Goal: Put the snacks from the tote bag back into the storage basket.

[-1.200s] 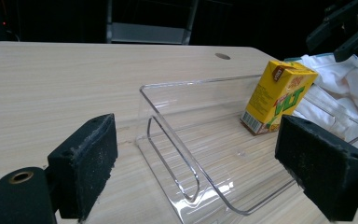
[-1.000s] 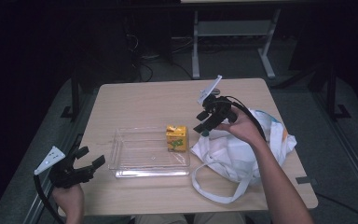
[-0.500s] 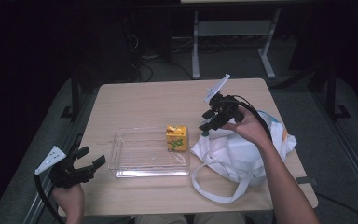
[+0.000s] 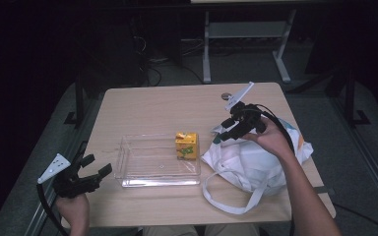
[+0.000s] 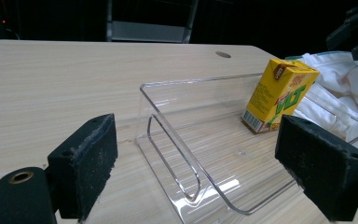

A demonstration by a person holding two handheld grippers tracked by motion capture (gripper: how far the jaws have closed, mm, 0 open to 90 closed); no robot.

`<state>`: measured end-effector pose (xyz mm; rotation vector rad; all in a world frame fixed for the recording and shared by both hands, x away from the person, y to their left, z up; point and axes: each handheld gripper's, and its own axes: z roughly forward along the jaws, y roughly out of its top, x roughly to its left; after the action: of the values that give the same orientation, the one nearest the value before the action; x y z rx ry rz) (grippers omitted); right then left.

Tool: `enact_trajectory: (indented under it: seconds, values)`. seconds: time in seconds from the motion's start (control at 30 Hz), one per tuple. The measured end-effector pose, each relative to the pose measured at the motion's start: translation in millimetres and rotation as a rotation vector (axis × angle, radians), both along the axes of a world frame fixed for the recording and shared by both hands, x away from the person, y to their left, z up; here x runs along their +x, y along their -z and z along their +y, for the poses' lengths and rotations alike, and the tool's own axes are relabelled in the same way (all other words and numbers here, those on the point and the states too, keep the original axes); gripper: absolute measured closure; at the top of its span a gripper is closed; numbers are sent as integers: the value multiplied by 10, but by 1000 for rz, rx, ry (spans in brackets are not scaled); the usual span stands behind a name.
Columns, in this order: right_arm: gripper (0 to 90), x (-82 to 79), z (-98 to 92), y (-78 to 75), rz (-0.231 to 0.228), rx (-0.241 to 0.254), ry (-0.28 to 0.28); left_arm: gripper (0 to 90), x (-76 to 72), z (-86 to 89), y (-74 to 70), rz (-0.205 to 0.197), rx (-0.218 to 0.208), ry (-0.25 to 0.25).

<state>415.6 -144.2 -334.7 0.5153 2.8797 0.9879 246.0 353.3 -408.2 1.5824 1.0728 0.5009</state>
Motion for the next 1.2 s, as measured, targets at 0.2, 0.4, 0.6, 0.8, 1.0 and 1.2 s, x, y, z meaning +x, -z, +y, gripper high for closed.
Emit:
enact_trajectory:
  seconds: [0.2,0.4,0.6,0.8,1.0,1.2]
  values:
    - [431,-30,-82,57,12,-5,17,125,2,-7,1,-1,1,2]
    - [436,-81,-189,69,7,9,33,125,4,-10,1,0,5,2]
    - [433,-124,-304,130,16,9,50,125,6,-21,3,-3,3,1]
    - [433,-179,-397,181,18,18,60,125,8,-23,4,-3,11,5]
    - [434,-228,-493,224,23,22,81,125,6,-30,2,0,18,6]
    - [437,-276,-564,256,24,33,100,125,11,-41,6,-1,17,8]
